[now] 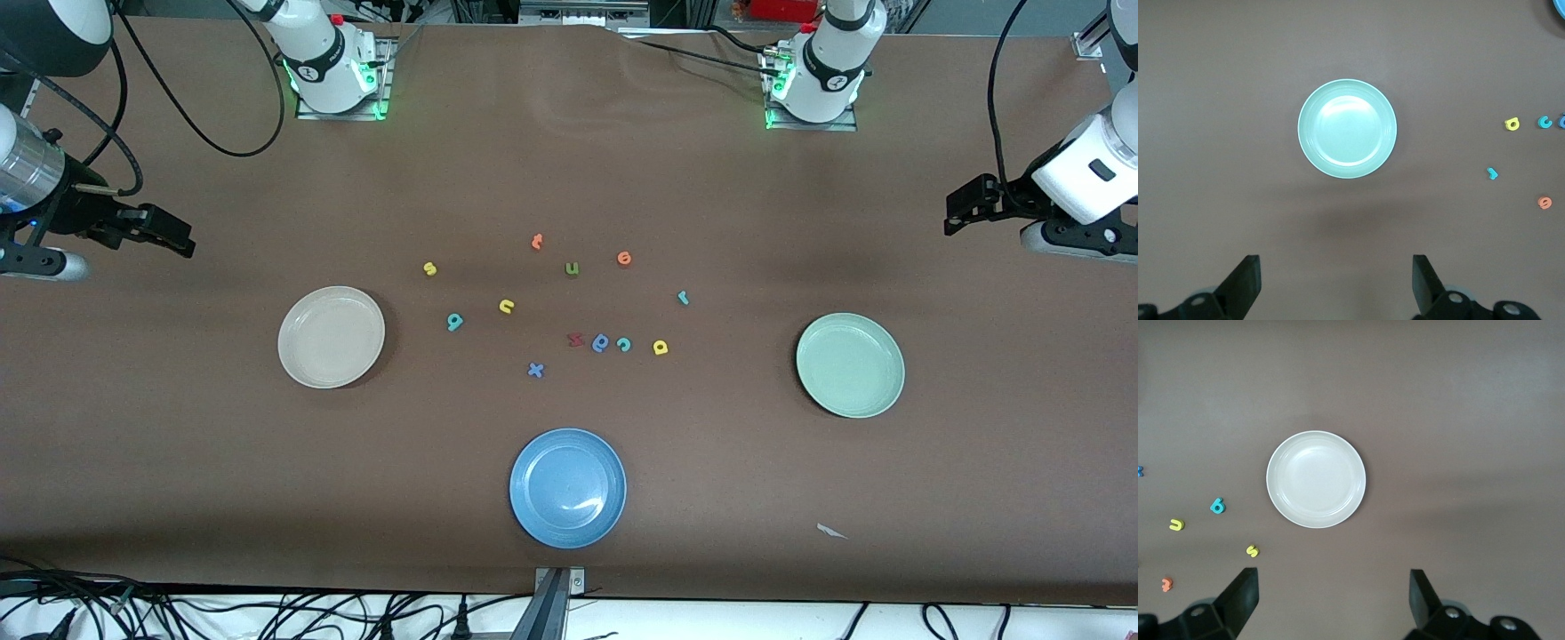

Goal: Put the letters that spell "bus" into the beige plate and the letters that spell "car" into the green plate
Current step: 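Reach down and grasp the teal b with the right gripper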

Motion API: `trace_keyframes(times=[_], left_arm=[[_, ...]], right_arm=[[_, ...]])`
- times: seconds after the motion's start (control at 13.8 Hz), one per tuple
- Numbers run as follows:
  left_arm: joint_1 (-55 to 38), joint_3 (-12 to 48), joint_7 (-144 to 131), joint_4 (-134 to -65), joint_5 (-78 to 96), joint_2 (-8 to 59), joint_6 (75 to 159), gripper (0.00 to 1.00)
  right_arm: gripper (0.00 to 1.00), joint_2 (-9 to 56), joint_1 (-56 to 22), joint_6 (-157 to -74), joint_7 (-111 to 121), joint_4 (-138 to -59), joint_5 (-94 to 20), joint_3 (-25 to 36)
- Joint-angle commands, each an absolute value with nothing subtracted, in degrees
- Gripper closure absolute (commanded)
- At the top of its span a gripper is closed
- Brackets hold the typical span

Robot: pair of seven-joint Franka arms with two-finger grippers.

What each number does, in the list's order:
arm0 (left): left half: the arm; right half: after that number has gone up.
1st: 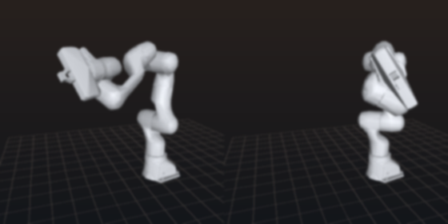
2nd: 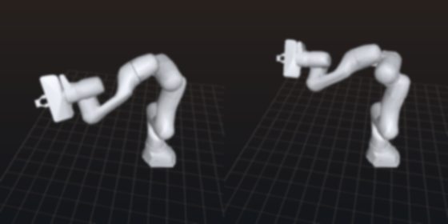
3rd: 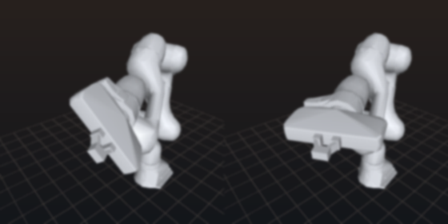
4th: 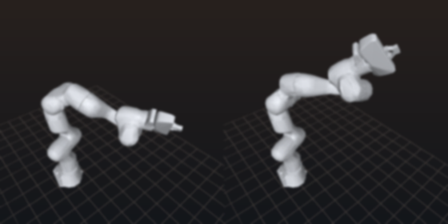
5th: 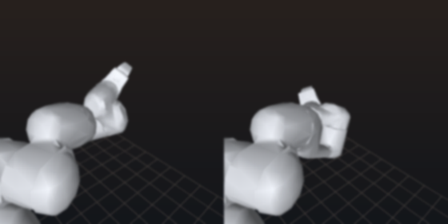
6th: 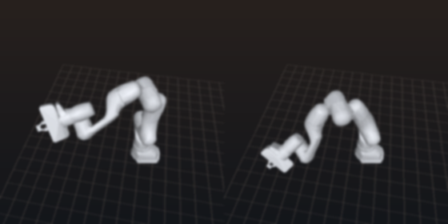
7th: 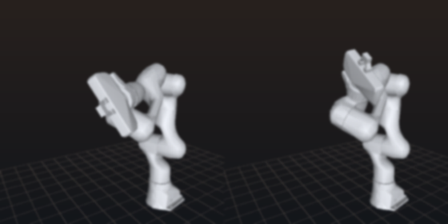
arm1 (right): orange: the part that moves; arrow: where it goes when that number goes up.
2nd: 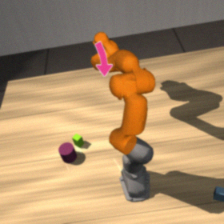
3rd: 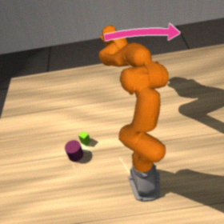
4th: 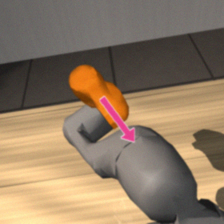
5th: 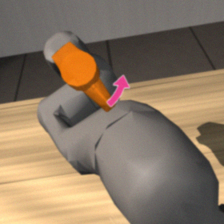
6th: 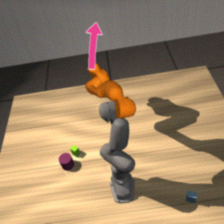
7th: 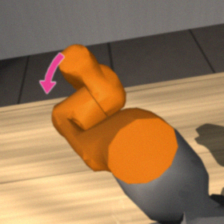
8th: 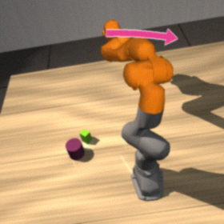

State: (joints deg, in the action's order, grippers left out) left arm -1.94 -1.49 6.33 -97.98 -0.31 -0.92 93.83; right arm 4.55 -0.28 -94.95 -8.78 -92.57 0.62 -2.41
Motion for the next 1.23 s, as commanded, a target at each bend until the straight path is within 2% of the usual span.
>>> trace_keyframes(times=[0.0,0.51,0.87,1.16], left_arm=[[-2.11,-1.67,6.86,-98.0,0.53,-1.14,93.17,0.0],[-2.02,-1.67,6.86,-98.0,0.53,-1.14,93.16,0.0],[-2.02,-1.67,6.86,-98.0,0.53,-1.14,93.16,0.0],[-2.02,-1.67,6.94,-98.0,0.53,-1.14,93.08,0.0]], right_arm=[[0.0,6.23,-1.31,-95.1,-9.23,-92.64,0.97,-3.16],[0.0,12.65,-11.06,-96.06,-15.18,-92.81,0.88,-3.25],[0.0,19.06,-19.24,-103.17,-32.13,-93.16,2.88,-3.16],[0.0,23.99,-21.18,-109.67,-38.3,-95.09,3.96,-3.25]])
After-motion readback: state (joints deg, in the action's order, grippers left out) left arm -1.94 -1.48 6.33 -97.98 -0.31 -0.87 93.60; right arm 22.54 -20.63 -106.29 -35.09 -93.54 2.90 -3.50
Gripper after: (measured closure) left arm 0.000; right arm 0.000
